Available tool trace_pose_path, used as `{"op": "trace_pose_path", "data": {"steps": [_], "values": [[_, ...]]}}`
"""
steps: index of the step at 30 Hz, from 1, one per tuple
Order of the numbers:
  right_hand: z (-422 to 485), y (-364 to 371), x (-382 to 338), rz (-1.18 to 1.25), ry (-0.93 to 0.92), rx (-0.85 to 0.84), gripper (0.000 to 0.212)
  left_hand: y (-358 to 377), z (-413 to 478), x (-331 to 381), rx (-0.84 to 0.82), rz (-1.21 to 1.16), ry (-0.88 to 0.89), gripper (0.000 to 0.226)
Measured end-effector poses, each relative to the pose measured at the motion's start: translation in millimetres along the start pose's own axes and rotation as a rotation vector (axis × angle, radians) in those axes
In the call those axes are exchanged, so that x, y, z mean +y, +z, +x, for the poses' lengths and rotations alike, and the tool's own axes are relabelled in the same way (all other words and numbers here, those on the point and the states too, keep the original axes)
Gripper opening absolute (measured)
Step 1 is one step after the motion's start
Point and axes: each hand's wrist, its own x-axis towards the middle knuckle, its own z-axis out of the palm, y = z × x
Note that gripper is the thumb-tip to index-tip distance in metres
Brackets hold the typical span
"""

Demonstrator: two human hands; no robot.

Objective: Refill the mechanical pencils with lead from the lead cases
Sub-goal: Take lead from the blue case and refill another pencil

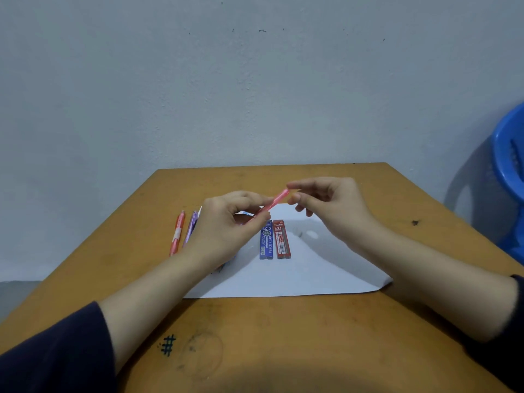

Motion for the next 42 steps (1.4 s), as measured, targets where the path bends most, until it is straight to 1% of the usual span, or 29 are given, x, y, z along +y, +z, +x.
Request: {"op": "trace_pose_path", "data": {"steps": [6, 9, 12, 14, 17, 19, 20, 22, 25, 28, 30, 33, 38, 42], "values": [[-3, 6, 0, 0.249, 0.115, 0.076, 0.019, 5, -6, 15, 0.036, -0.012, -0.009, 0.022], [-4, 8, -2, 0.389, 0.179, 0.071, 0.018, 7, -7, 16, 0.055, -0.003, 0.002, 0.021], [-6, 9, -3, 0.438, 0.219, 0.069, 0.022, 8, -8, 19, 0.062, 0.021, 0.007, 0.02], [-5, 9, -3, 0.464, 0.253, 0.075, 0.021, 9, -7, 20, 0.054, 0.018, -0.005, 0.021], [-1, 5, -2, 0.526, 0.323, 0.097, 0.019, 7, -4, 15, 0.042, -0.049, -0.067, 0.025], [3, 0, -1, 0.541, 0.384, 0.1, 0.019, 5, -1, 8, 0.041, -0.024, -0.106, 0.023], [5, -3, 0, 0.537, 0.419, 0.102, 0.019, 3, 0, 5, 0.039, 0.028, -0.117, 0.021], [10, -10, 2, 0.505, 0.482, 0.11, 0.019, 0, 2, 1, 0.002, 0.164, -0.139, 0.024], [16, -22, 5, 0.389, 0.554, 0.072, 0.019, -4, 4, -8, -0.151, 0.403, -0.212, 0.04], [17, -28, 7, 0.268, 0.606, -0.008, 0.018, -4, 7, -24, -0.302, 0.542, -0.299, 0.053], [16, -31, 7, 0.202, 0.64, -0.056, 0.017, -3, 8, -34, -0.374, 0.579, -0.345, 0.059], [15, -32, 6, 0.118, 0.682, -0.11, 0.016, -3, 9, -40, -0.431, 0.597, -0.382, 0.063], [15, -31, 7, 0.03, 0.689, -0.105, 0.015, -3, 9, -41, -0.464, 0.631, -0.387, 0.062], [14, -28, 8, -0.003, 0.695, -0.157, 0.014, -3, 9, -40, -0.484, 0.668, -0.388, 0.06]]}}
